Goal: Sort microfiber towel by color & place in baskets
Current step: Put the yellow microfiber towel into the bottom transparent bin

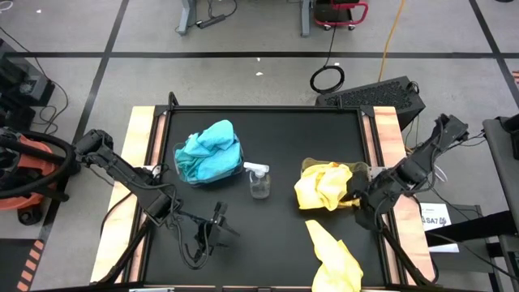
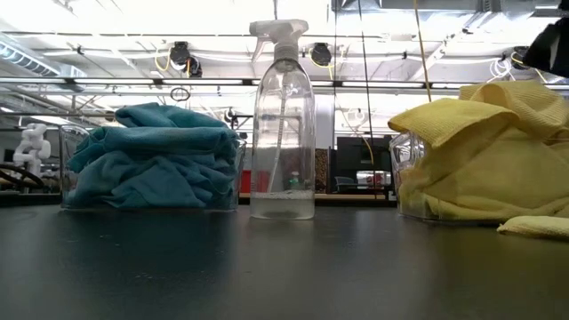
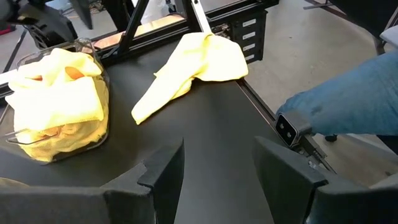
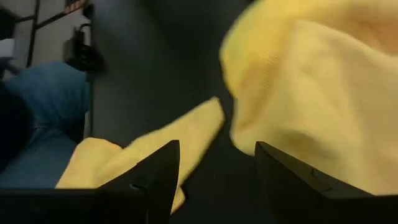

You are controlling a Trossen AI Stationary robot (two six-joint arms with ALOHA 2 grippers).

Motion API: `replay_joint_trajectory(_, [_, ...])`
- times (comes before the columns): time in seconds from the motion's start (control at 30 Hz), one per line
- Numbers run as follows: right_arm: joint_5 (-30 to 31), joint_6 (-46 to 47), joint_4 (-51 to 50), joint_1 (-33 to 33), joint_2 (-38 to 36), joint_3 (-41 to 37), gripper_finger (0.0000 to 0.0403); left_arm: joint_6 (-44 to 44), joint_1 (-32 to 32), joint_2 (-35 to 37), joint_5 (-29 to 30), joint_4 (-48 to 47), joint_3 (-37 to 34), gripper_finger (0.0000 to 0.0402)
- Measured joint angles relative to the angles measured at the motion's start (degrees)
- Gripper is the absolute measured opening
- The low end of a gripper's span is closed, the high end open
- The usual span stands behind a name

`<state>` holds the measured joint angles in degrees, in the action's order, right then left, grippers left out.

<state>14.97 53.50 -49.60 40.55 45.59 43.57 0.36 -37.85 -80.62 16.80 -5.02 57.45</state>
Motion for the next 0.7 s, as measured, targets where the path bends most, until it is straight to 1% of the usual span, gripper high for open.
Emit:
replay_joint_trajectory(0.17, [-0.30, -3.38, 9.73, 2.64, 5.95, 0.00, 0.0201, 0.02, 0.00, 0.00, 0.00, 0.06, 0.00, 0.0197])
replay_joint_trajectory(0.43, [-1.70, -8.95, 26.05, 8.94, 17.09, 0.00, 0.0201, 0.02, 0.22, 0.00, 0.00, 0.26, 0.00, 0.0197])
replay_joint_trajectory(0.53, [-1.83, -9.93, 28.72, 10.70, 21.76, 0.00, 0.0198, -0.22, 0.78, 0.00, -0.02, 0.22, 0.00, 0.0197])
replay_joint_trajectory(0.63, [-1.97, -13.24, 29.54, 12.42, 26.82, 0.00, 0.0191, -1.37, 1.57, 0.00, -0.02, 0.20, 0.00, 0.0197])
replay_joint_trajectory(0.7, [-4.08, -15.03, 30.77, 13.53, 30.16, 0.00, 0.0186, -2.14, 2.10, 0.00, -0.02, 0.20, 0.00, 0.0197])
